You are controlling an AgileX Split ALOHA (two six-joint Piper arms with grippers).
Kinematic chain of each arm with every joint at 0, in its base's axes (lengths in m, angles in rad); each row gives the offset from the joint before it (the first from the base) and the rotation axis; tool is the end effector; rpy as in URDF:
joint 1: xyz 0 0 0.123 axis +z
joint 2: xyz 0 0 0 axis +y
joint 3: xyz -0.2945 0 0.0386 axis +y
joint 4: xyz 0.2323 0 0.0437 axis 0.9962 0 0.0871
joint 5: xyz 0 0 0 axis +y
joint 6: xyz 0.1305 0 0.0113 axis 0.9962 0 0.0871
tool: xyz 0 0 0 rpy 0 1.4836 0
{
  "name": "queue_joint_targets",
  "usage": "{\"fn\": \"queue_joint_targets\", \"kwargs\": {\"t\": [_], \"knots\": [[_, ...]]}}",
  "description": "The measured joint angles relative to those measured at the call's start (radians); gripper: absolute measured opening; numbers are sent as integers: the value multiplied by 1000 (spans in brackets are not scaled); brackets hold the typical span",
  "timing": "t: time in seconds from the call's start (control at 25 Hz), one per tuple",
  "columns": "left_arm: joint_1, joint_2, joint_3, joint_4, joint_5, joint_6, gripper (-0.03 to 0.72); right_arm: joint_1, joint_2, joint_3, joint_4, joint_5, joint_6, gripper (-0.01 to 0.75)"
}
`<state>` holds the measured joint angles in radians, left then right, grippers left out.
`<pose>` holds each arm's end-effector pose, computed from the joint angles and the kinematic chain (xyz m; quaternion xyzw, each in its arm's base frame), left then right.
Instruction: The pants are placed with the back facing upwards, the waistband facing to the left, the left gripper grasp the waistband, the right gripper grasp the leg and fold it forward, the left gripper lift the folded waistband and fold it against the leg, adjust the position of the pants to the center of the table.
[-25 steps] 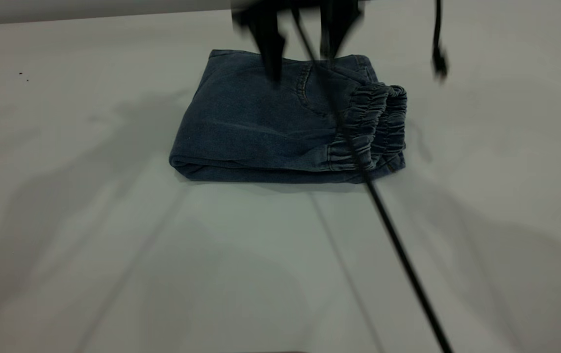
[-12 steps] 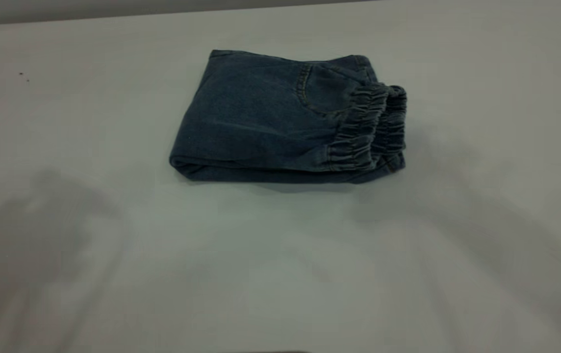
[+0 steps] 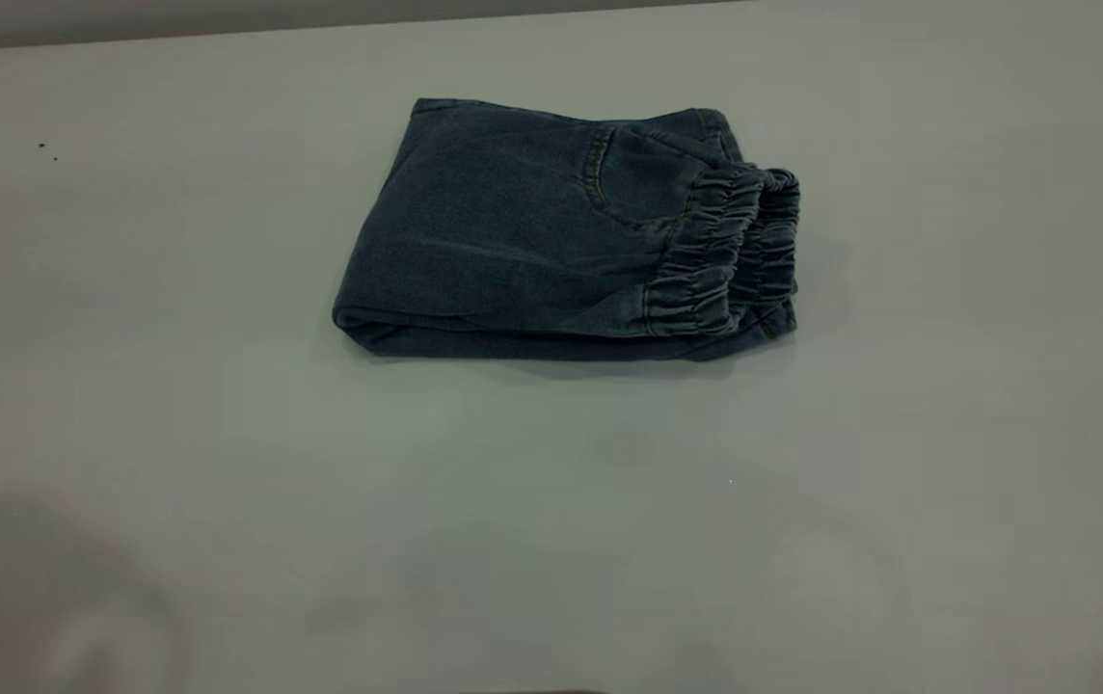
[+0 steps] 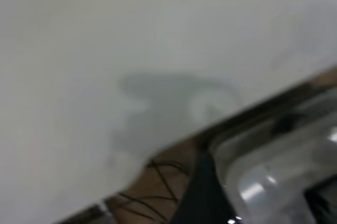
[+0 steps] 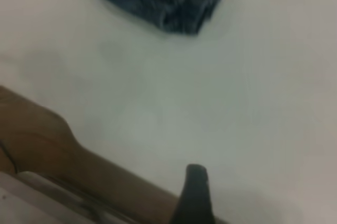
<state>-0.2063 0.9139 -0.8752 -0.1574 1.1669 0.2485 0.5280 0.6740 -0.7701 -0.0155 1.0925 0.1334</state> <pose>0.1348 -0.0475 0.2981 0.2055 0.9496 -0.0726 0.2252 0.0885 0.0495 0.2993 -0.1865 0.9272 0.0982 0.3097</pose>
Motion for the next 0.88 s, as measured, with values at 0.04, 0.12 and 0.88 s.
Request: {"fn": "queue_joint_targets", "kwargs": {"t": [0.04, 0.12, 0.88], "knots": [[0, -43, 49, -7, 0, -1, 573, 0, -65, 63, 0, -5, 6, 549], [0, -126, 130, -9, -7, -14, 573, 0, -225, 157, 0, -4, 16, 549], [0, -758, 381, 28, -40, -126, 571, 0, -661, 292, 1, 57, 28, 549]]}}
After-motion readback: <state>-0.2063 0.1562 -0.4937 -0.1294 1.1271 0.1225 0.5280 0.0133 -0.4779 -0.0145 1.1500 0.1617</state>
